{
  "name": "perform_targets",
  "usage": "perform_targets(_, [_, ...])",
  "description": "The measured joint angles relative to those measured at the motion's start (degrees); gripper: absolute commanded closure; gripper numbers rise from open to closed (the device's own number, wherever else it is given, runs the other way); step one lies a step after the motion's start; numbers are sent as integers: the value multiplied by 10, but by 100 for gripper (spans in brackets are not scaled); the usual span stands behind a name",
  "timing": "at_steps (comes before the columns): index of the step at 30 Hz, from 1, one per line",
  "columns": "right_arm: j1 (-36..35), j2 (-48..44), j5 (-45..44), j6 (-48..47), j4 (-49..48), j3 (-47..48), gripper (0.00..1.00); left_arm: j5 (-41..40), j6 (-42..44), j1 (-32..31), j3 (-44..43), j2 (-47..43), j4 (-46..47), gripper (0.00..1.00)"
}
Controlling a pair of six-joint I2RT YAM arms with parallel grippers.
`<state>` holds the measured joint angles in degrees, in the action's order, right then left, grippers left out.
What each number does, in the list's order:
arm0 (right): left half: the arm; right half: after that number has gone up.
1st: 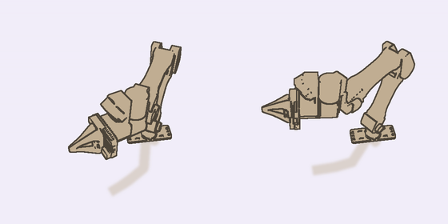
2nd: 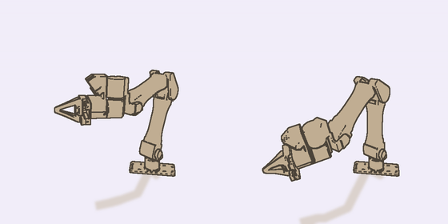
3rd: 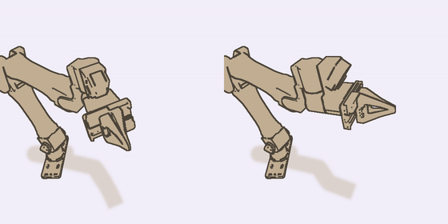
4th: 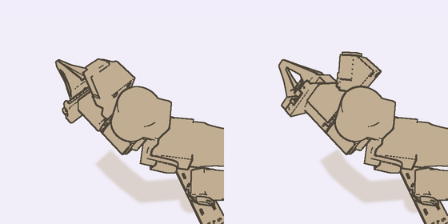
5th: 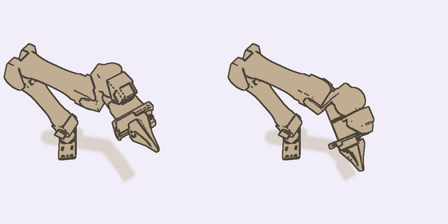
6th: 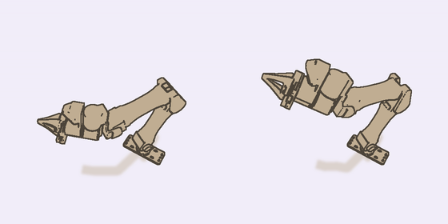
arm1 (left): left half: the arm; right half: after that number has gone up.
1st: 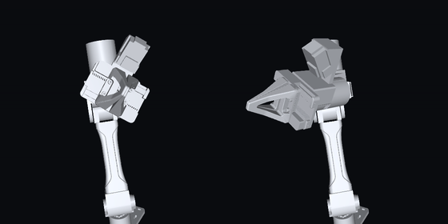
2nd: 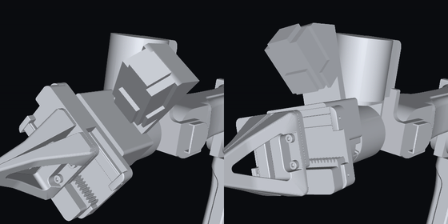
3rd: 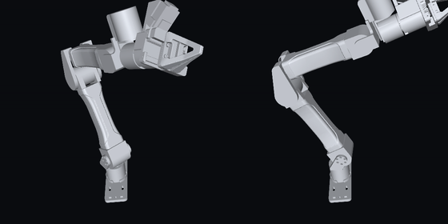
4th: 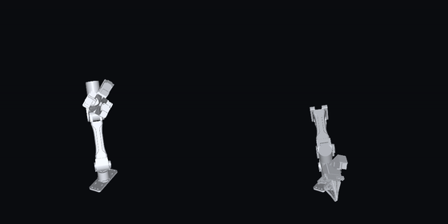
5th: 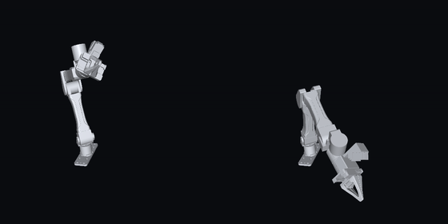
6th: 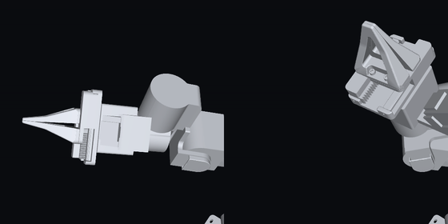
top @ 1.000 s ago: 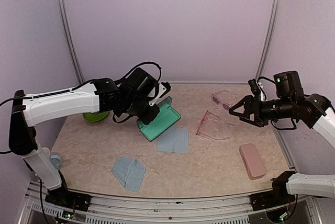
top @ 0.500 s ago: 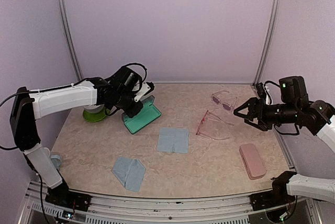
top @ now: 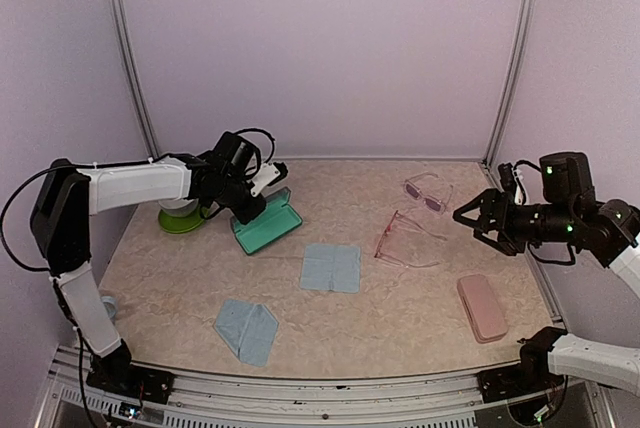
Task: Organize the sunglasses
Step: Place the sunglasses case at the center of the board.
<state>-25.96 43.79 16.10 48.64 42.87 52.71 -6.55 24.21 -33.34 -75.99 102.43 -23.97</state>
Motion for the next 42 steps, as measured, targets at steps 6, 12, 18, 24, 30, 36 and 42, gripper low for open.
perform_targets(6, [0,0,-6,6,0,-1,20,29,12,15,10,13,13,94])
perform_targets(12, [0,6,-8,6,-1,-1,20,37,19,18,17,32,18,88])
perform_targets(18, [0,17,-8,6,-4,-1,20,38,21,18,20,34,22,76])
perform_targets(24, [0,26,-8,6,-9,-1,20,37,24,18,21,34,30,66])
perform_targets(30, [0,32,-7,5,-14,-1,20,36,29,18,20,34,30,59])
perform_targets(36, [0,42,-7,0,-19,-1,19,34,28,18,13,34,28,50])
perform_targets(42, [0,50,-5,-15,-20,0,19,28,21,18,-28,29,6,34])
